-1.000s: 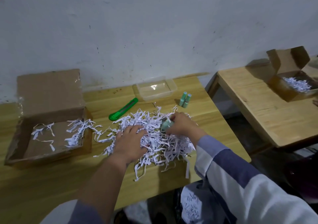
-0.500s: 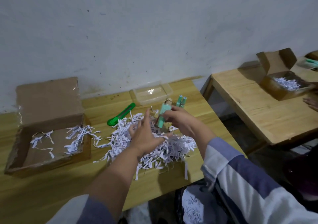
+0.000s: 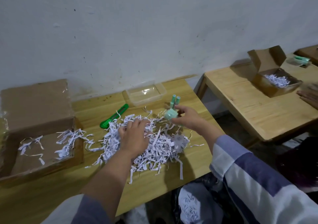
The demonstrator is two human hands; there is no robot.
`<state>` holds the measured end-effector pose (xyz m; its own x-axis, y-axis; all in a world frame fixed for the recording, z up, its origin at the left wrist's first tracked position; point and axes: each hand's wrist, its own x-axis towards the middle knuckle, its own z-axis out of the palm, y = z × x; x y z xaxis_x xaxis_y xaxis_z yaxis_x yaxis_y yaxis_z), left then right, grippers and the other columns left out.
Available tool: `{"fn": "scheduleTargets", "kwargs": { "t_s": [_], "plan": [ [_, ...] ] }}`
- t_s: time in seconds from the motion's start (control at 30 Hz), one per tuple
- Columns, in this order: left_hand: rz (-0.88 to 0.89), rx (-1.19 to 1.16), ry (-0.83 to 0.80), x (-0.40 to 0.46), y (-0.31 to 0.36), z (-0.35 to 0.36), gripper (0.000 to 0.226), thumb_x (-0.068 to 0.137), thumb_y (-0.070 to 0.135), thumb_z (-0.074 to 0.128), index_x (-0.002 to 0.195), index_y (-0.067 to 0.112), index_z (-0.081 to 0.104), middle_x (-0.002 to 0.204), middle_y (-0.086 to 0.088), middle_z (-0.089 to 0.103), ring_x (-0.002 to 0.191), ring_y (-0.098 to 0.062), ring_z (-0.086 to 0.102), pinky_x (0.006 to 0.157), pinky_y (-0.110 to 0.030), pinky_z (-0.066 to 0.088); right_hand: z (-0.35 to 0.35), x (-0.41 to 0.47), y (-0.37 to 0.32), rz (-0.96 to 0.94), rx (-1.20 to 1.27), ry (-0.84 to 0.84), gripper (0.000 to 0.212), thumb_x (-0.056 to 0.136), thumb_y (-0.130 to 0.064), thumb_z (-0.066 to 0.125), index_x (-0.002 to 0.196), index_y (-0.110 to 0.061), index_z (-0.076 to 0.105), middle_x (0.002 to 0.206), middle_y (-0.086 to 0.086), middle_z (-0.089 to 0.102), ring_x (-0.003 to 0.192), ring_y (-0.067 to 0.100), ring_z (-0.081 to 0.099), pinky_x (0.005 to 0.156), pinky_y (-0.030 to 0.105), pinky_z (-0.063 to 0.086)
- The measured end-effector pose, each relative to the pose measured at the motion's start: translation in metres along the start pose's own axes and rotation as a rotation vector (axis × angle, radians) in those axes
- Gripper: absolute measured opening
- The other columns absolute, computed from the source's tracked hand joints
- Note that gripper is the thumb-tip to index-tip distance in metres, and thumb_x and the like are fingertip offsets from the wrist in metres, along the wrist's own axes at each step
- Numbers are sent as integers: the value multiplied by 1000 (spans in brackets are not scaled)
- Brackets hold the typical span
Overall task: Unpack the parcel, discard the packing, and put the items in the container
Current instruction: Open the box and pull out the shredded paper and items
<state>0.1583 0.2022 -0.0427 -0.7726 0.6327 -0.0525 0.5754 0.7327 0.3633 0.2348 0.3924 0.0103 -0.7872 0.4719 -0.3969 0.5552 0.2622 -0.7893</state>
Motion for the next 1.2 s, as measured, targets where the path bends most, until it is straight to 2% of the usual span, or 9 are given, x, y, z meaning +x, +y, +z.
{"fn": "scheduleTargets", "kwargs": {
  "t_s": [0.17, 0.23, 0.3, 0.37, 0.47, 0.57, 0.77, 1.1, 1.2],
  "plan": [
    [68, -209, 0, 17, 21, -7, 91, 81, 27, 71, 150, 33, 12, 148, 4, 38, 136, -19, 29, 112, -41, 13, -5, -2, -10, -70, -147, -188, 53, 77, -7, 73, 127, -11, 58, 115, 6, 63, 94, 15, 61, 75, 17, 48],
    [28, -309, -36, 21, 25, -9, 75, 84, 14, 67, 145, 34, 29, 132, 4, 56, 118, -20, 43, 109, -42, 26, -5, -1, -12, -79, -168, -236, 52, 76, -9, 74, 126, -11, 59, 114, 5, 64, 98, 15, 60, 84, 21, 46],
    [-47, -444, 4, 24, 24, -9, 53, 86, 4, 62, 131, 31, 52, 116, 2, 66, 93, -13, 54, 85, -34, 47, -8, 2, -10, -68, -155, -258, 49, 76, -9, 73, 123, -12, 61, 112, 5, 64, 100, 16, 60, 89, 24, 47],
    [-81, -481, 32, 26, 18, -7, 29, 89, 5, 60, 111, 22, 69, 108, -3, 71, 79, -8, 58, 65, -22, 44, -14, 5, -5, -51, -176, -235, 46, 76, -9, 73, 121, -12, 63, 111, 5, 64, 98, 17, 60, 89, 25, 47],
    [-112, -451, -6, 26, 7, -1, 20, 94, 16, 58, 106, 19, 73, 114, -4, 70, 97, -20, 64, 84, -26, 45, -24, 10, 8, 6, -194, -100, 48, 76, -10, 71, 123, -10, 60, 107, 6, 63, 90, 16, 60, 79, 24, 47],
    [-58, -292, -3, 23, 1, 5, 38, 91, 5, 52, 113, 30, 69, 122, 4, 66, 113, -20, 56, 104, -36, 32, -28, 16, 29, 103, -190, 115, 52, 75, -18, 73, 124, -11, 57, 105, 6, 64, 89, 19, 62, 78, 30, 51],
    [98, -52, -119, 11, -6, 16, 43, 93, 25, 53, 134, 39, 48, 144, 12, 44, 138, -13, 28, 114, -41, 12, -18, 33, 58, 184, -301, 445, 47, 77, -26, 72, 121, -15, 59, 115, 10, 67, 102, 29, 63, 81, 37, 52],
    [180, -10, -39, 14, -12, 21, 44, 87, 35, 55, 130, 41, 49, 140, 16, 47, 136, -8, 32, 115, -39, 11, -4, 50, 65, -38, -421, 570, 40, 87, -32, 60, 125, -21, 54, 128, 5, 52, 120, 28, 46, 101, 42, 39],
    [253, 81, 38, 10, -18, 13, 54, 82, 54, 52, 134, 41, 45, 146, 9, 42, 140, -14, 28, 116, -43, 8, 13, 24, 62, -269, -394, 370, 39, 92, -41, 50, 124, -19, 55, 129, 5, 54, 124, 23, 46, 103, 37, 38]
  ]
}}
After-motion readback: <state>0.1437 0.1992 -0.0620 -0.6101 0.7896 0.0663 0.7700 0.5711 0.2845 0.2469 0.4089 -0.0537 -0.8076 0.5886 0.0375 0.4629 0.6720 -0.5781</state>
